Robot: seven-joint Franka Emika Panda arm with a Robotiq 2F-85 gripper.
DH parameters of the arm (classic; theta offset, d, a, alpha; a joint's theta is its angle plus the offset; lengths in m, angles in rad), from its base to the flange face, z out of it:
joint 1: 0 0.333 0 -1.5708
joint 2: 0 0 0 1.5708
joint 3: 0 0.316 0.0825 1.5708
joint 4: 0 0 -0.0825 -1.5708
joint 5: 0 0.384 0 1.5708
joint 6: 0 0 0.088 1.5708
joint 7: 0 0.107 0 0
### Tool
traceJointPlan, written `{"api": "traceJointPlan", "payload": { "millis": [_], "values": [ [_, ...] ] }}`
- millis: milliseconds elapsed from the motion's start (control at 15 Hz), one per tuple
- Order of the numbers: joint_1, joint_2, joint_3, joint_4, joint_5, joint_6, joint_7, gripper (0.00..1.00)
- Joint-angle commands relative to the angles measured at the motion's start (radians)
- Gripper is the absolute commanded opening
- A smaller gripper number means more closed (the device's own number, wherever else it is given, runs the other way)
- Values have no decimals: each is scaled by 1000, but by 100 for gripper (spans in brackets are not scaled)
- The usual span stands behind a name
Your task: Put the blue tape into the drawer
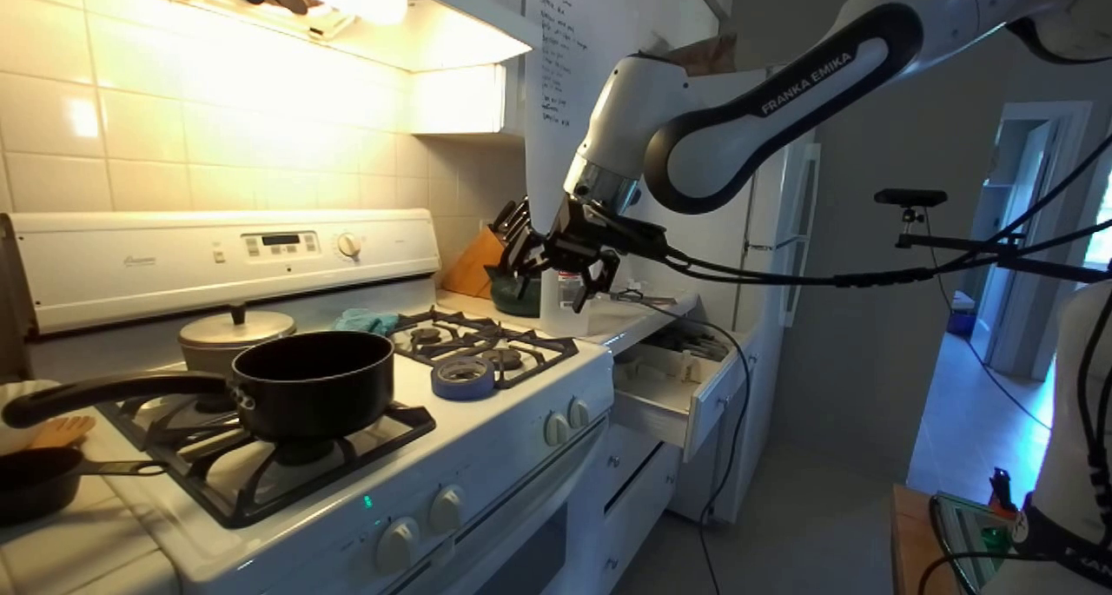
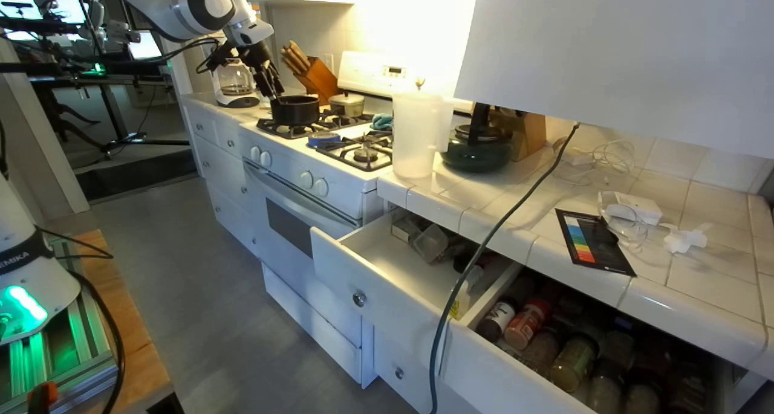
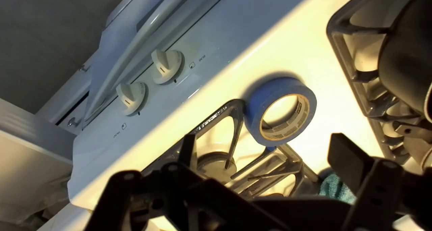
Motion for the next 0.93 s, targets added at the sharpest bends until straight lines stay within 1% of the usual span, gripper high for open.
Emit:
{"api": "traceJointPlan", "payload": {
  "millis": [0, 200, 467, 600, 733, 800, 867],
  "values": [
    [25, 11, -42, 10, -56, 23, 113, 100],
    [20, 28, -73, 28, -153, 42, 331, 100],
    [26, 73, -109, 83, -261, 7, 606, 100],
    [41, 116, -125, 136, -309, -24, 741, 100],
    [68, 174, -141, 204, -354, -91, 874, 100],
    [90, 204, -148, 238, -378, -142, 939, 100],
    [107, 235, -154, 281, -386, -211, 977, 100]
  ]
}}
